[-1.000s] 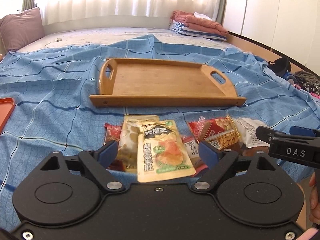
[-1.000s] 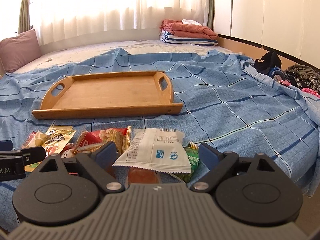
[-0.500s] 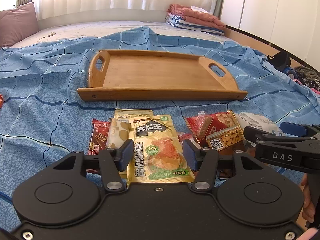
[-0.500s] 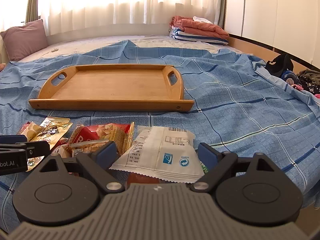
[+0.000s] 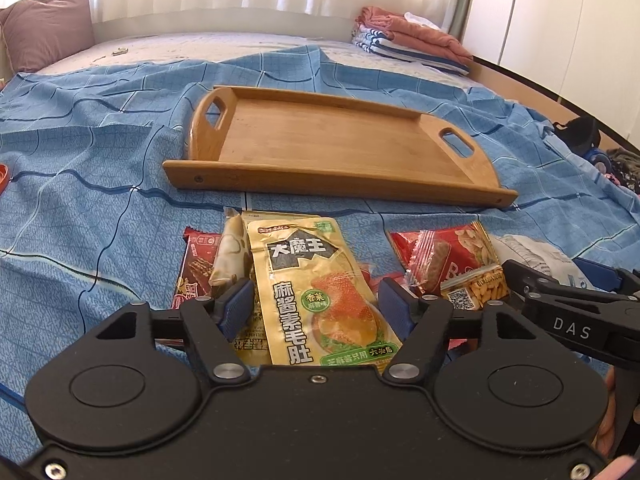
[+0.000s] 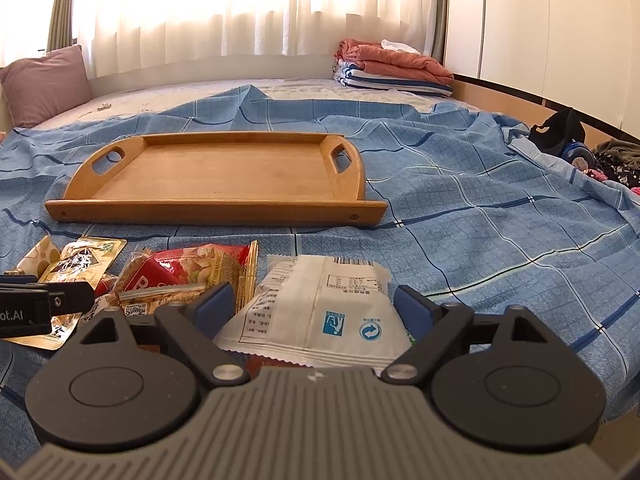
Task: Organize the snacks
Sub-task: 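Grasp the yellow-green snack bag with the left tool while the right tool grasps the white bread packet, then carry the yellow-green bag with the left tool while the right tool carries the white packet to the tray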
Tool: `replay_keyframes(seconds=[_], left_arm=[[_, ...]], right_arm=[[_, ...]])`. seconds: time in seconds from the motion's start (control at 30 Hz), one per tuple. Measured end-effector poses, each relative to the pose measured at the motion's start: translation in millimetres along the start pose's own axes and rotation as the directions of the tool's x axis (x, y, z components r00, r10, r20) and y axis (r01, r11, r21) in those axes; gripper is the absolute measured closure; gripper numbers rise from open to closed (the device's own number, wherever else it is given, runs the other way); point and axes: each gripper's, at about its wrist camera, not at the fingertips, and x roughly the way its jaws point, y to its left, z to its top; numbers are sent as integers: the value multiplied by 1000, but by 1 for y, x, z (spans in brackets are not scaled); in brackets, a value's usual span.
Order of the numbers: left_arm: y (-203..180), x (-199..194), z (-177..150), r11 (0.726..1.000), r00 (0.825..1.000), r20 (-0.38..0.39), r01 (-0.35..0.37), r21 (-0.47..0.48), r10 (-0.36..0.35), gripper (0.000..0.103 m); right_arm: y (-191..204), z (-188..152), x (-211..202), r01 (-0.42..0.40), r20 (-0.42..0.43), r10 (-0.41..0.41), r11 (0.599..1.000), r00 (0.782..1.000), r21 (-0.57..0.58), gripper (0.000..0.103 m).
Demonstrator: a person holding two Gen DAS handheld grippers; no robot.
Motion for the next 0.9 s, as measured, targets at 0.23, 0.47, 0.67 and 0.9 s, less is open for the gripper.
replay_keyframes(seconds=[0.23,0.47,0.67,0.9], left_arm=[[2,-1,0,1000,1000,6,14,-22,-14,39],[-5,-21,-5,1000,998,57,12,14,-13,73],[-5,-31,2,999,997,70,19,30,-21,82],[-12,-19,-9,998,998,58,-10,57,7,55]], right_arm=[[0,-1,18,-19,-31,19,1000,999,11,19],[-7,3,7,-39,-22,41,996,999,85,37],[-10,8,-5,-40,-1,40,997,999,63,39],[-3,0,-9,3,0,-3,1000,1000,-14,36]])
